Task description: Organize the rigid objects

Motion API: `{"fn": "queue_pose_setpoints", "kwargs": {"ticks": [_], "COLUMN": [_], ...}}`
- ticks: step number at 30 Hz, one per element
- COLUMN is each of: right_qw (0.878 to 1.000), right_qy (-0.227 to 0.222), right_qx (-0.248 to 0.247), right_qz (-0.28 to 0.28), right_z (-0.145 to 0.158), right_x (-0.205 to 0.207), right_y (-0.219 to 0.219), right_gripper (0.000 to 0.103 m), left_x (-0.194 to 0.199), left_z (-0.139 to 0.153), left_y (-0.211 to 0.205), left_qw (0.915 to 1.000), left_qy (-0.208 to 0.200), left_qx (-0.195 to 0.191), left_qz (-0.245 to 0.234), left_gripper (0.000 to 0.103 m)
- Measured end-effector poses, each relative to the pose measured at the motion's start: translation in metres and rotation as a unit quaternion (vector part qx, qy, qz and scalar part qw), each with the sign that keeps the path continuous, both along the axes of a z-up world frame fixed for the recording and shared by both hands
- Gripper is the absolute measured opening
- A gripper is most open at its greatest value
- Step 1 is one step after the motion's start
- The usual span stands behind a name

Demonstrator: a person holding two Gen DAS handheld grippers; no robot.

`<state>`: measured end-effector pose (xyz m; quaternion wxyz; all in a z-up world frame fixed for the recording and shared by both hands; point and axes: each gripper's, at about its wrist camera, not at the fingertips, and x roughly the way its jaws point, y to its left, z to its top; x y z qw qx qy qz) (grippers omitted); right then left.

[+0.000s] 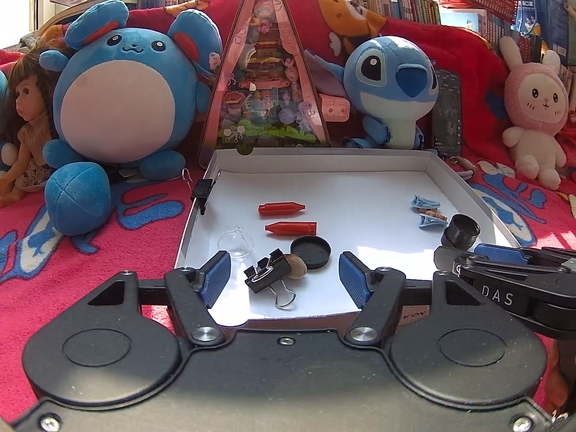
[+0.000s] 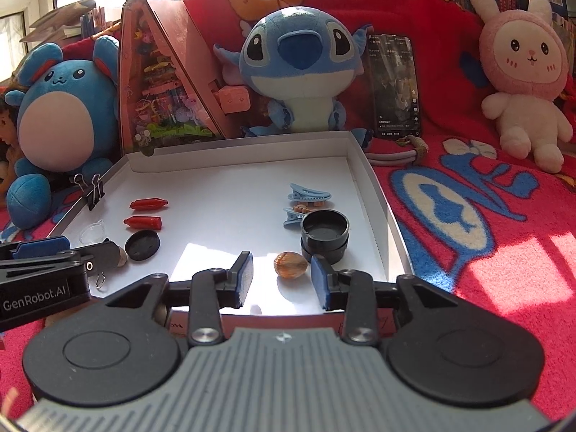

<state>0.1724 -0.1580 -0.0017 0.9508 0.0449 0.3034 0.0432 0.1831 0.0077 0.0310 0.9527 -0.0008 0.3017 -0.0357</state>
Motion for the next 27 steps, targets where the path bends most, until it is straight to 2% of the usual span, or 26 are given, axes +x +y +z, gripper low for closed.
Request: {"fn": "queue_pose_setpoints", "kwargs": {"ticks": [3,9,19,23,27], "right_qw": [1.0,0.999,0.999,0.999,0.998], "right_qy": [-0.012,-0.034,-0.048,-0.044,-0.025], "right_qx": [0.001,-0.007,-0.017,-0.031,-0.053], "right_qz": [0.007,0.009,-0.007,-0.005,0.001], "right_z": [0.006,0.015,0.011,0.002,-0.011], "right_x": [-0.011,-0.036,-0.075,-0.083,-0.081], "right_y": [-0.002,-0.007,-0.014,-0.012,-0.007], "right_gripper": [0.067,0.085,0.098,0.103,0.103], "left_x": [-0.012,-0.041,-0.078,-0.083,-0.08], "left_z": [0.007,0.013,0.001,-0.01,-0.023], "left_y": [0.001,0.005,0.017,0.016,0.015], "left_qw": [0.9999,0.9997,0.9999,0.9999,0.9995], "left_qy": [-0.008,-0.017,-0.006,0.0,0.017], "left_qx": [-0.003,0.0,-0.004,0.012,0.025], "left_qz": [-0.006,-0.017,-0.011,-0.008,0.002], "left_gripper": [0.078,0.084,0.086,0.086,0.086]}}
